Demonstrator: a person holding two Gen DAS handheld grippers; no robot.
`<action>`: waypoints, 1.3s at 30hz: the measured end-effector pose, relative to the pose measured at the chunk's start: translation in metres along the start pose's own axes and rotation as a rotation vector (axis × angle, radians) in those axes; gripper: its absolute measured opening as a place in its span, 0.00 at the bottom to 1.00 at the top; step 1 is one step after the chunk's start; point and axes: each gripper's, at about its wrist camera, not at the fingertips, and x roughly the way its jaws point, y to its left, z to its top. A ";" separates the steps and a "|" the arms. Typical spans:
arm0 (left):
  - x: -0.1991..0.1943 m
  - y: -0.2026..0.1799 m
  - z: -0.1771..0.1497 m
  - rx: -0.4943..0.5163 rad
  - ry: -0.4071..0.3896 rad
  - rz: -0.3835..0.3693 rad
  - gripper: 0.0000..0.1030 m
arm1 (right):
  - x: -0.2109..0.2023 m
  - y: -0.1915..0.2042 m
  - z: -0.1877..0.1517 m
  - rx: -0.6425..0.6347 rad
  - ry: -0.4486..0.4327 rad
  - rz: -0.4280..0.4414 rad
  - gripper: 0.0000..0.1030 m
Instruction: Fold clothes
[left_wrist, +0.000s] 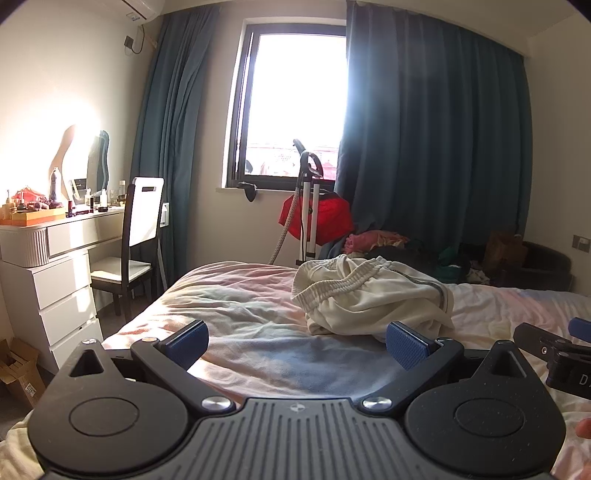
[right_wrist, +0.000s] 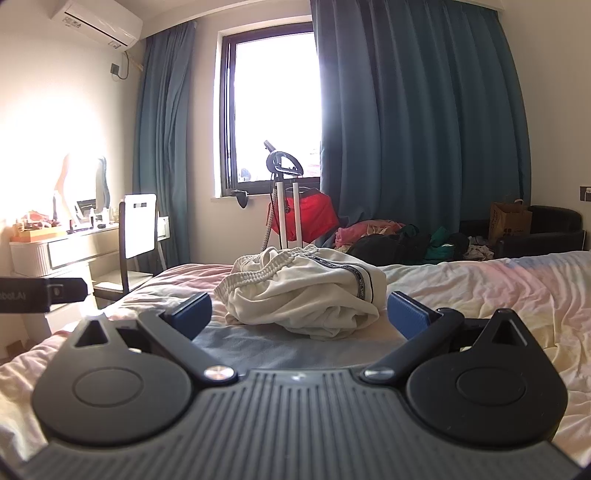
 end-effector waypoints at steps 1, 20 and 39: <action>0.000 0.000 0.000 -0.001 0.000 -0.001 1.00 | 0.000 0.000 0.000 -0.003 0.001 0.000 1.00; 0.006 -0.002 -0.002 0.005 0.021 0.001 1.00 | 0.001 0.005 -0.002 -0.018 0.002 -0.012 1.00; 0.010 0.000 -0.003 -0.012 0.054 -0.002 1.00 | -0.002 0.005 -0.002 -0.005 0.001 -0.002 1.00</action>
